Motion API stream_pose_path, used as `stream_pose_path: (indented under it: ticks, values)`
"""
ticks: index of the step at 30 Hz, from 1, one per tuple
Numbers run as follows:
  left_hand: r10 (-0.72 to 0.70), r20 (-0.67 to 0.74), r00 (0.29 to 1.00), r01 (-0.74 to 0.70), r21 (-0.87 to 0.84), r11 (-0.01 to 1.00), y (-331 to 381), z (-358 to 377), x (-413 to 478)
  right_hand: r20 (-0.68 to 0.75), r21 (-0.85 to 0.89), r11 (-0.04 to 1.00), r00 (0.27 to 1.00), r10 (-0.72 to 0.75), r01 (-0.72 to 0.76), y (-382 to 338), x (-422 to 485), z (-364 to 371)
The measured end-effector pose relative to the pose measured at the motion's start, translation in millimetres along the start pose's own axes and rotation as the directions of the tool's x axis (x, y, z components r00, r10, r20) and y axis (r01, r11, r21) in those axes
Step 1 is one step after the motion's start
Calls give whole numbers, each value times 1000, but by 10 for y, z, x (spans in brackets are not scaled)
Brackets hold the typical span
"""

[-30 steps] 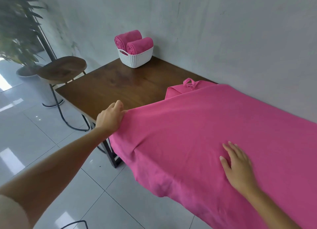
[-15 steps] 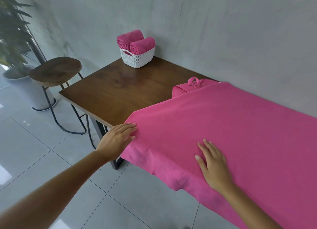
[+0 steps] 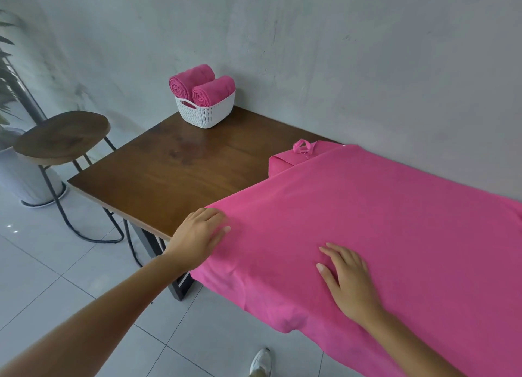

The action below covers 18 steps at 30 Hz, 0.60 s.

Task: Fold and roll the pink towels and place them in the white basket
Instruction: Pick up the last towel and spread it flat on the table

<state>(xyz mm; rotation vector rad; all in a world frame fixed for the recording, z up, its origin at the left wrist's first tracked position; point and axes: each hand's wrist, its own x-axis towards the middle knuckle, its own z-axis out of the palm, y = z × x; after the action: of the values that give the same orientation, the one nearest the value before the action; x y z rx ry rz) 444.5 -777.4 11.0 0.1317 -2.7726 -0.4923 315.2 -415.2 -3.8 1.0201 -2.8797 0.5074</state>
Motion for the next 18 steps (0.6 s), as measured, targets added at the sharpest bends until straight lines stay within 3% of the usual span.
stream_pose_path:
  ticks: [10,18]
  values:
    - [-23,165,986,27,-22,999,195,228,1364,16,118,991,998,66,-67,181,725,-91]
    - [-33,349,937,10,67,998,279,491,2340,47,224,969,995,93,-101,333,1495,-187]
